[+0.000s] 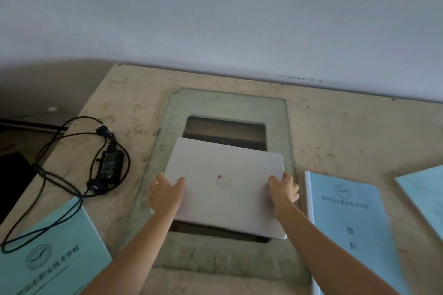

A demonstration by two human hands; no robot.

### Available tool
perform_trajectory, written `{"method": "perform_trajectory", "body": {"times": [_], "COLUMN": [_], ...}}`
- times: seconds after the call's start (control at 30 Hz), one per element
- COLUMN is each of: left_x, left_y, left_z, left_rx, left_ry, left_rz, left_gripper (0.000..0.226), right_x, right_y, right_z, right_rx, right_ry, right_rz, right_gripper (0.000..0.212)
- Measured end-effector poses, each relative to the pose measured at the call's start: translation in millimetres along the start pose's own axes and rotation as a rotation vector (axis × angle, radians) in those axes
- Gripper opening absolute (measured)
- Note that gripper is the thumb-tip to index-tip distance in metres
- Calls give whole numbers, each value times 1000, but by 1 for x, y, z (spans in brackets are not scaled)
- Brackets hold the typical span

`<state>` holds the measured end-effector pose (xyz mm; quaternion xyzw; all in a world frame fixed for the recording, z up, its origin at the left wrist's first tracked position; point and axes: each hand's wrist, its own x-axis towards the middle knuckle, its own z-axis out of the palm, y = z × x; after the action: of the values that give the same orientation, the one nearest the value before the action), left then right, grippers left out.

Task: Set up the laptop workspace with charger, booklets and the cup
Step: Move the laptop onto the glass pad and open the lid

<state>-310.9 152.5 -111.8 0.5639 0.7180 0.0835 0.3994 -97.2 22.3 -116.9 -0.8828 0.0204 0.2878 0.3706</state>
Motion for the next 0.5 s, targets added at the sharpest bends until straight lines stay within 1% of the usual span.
{"method": "perform_trajectory", "body": {"times": [0.13, 0.37, 0.5], "left_x": [0, 1, 1], "left_y": [-2, -2, -2], "left_z": [1, 1, 1], "left_rx": [-4, -26, 8], "left_ry": [-27, -36, -28], "left_rz": [7, 28, 36], "left_gripper": [73, 66, 67], "right_x": [-1, 4, 6], "right_y": [-2, -15, -20], "right_z": [3, 0, -2], "right_rx": [-8, -70, -104], "right_ry": [1, -14, -51], "right_rz": [-16, -10, 0], "right_gripper": [48, 48, 48]}}
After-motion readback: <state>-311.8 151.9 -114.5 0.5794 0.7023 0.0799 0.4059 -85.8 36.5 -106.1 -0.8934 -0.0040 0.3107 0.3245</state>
